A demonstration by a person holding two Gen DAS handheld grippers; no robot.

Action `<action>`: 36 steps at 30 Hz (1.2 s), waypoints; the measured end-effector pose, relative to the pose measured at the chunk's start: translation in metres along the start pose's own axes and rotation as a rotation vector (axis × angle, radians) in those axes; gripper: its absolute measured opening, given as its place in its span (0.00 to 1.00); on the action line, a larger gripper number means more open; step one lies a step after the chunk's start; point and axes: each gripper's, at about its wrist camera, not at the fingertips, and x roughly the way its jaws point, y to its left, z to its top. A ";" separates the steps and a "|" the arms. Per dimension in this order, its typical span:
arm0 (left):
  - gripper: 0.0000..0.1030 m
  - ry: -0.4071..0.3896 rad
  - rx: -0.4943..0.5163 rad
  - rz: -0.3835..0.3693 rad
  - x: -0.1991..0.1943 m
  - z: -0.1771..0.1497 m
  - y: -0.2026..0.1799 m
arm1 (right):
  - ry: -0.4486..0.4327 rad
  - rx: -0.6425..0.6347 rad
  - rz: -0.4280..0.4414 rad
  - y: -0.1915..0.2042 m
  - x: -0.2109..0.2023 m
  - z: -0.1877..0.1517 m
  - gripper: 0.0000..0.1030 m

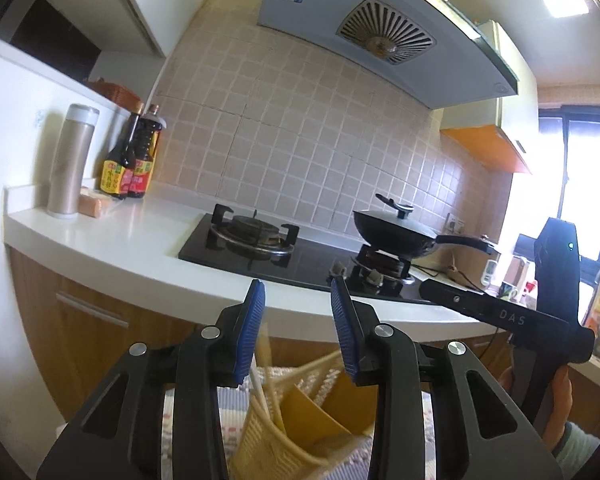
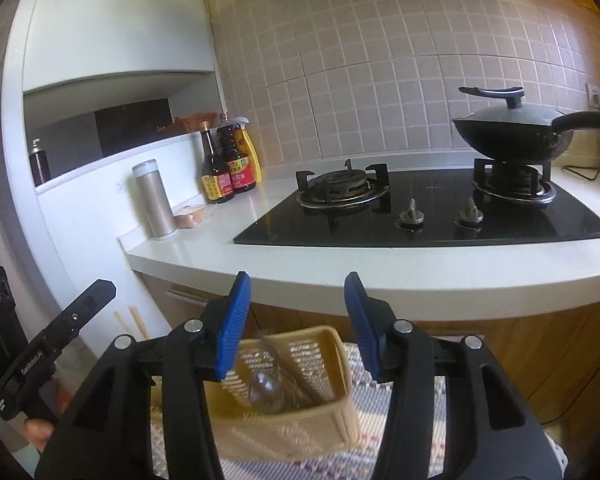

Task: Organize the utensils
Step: 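Open the right tool over the holder while the left tool releases its chopstick, then move both tools back over the remaining utensils on the cloth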

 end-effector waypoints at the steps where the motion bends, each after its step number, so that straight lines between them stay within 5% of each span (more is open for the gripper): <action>1: 0.37 0.000 0.008 -0.004 -0.007 0.001 -0.003 | 0.004 0.005 0.003 0.001 -0.006 0.000 0.44; 8: 0.41 0.031 0.042 -0.034 -0.054 0.009 -0.021 | 0.083 0.001 -0.026 0.019 -0.056 -0.008 0.44; 13: 0.41 0.124 0.066 -0.041 -0.069 0.005 -0.033 | 0.245 -0.040 -0.041 0.038 -0.071 -0.023 0.44; 21: 0.41 0.450 0.117 -0.011 -0.061 -0.047 -0.031 | 0.614 -0.031 -0.102 0.039 -0.054 -0.094 0.44; 24: 0.41 0.645 0.168 0.029 -0.047 -0.083 -0.028 | 0.707 0.005 -0.106 0.028 -0.049 -0.119 0.43; 28: 0.41 0.809 0.207 0.029 -0.039 -0.121 -0.025 | 0.823 0.085 -0.087 0.009 -0.047 -0.150 0.35; 36: 0.37 0.991 0.248 -0.006 -0.029 -0.160 -0.028 | 0.986 0.096 -0.056 0.011 -0.051 -0.197 0.29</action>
